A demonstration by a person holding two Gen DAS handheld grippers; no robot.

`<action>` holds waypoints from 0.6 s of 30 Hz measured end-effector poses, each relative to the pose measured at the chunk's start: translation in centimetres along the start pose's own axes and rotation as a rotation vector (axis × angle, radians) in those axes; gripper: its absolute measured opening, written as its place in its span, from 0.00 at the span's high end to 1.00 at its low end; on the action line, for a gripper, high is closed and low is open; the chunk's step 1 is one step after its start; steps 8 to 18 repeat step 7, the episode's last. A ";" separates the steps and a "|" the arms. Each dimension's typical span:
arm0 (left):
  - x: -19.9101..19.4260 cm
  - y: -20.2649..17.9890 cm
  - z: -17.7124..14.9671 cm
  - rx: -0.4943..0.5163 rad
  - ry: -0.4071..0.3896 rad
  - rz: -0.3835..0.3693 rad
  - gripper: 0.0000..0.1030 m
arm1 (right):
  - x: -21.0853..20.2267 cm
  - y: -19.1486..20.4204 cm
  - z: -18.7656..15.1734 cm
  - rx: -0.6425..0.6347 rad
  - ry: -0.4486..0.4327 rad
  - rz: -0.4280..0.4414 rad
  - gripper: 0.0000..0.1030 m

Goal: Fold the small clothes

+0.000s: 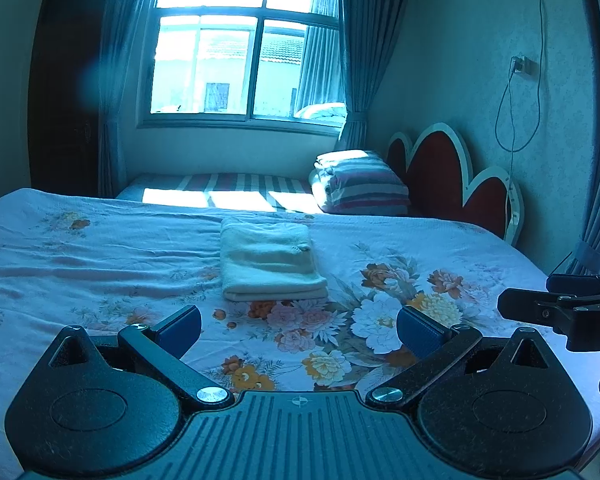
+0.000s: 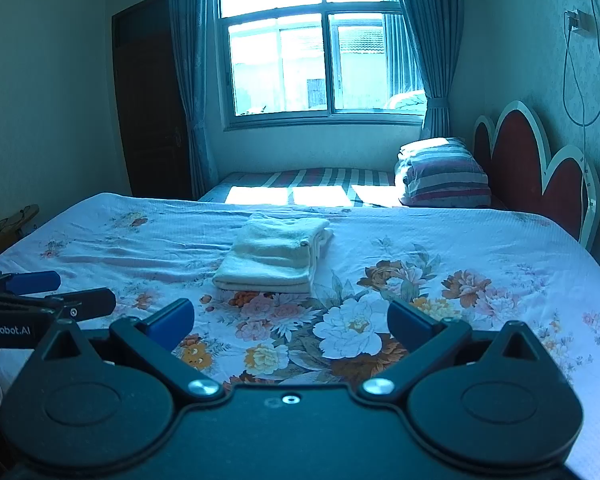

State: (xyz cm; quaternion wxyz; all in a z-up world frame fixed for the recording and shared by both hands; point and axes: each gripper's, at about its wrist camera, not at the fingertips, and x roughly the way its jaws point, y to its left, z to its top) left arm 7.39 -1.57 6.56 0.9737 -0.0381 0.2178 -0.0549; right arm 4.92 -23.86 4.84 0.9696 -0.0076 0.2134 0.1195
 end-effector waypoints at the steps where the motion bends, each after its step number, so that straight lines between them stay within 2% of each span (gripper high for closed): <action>1: 0.0 0.0 0.0 0.000 -0.001 0.001 0.00 | 0.0 0.0 0.0 0.000 0.000 0.000 0.00; 18: 0.1 -0.2 0.0 -0.011 0.001 -0.011 0.00 | 0.2 -0.2 0.0 0.004 0.001 -0.003 0.00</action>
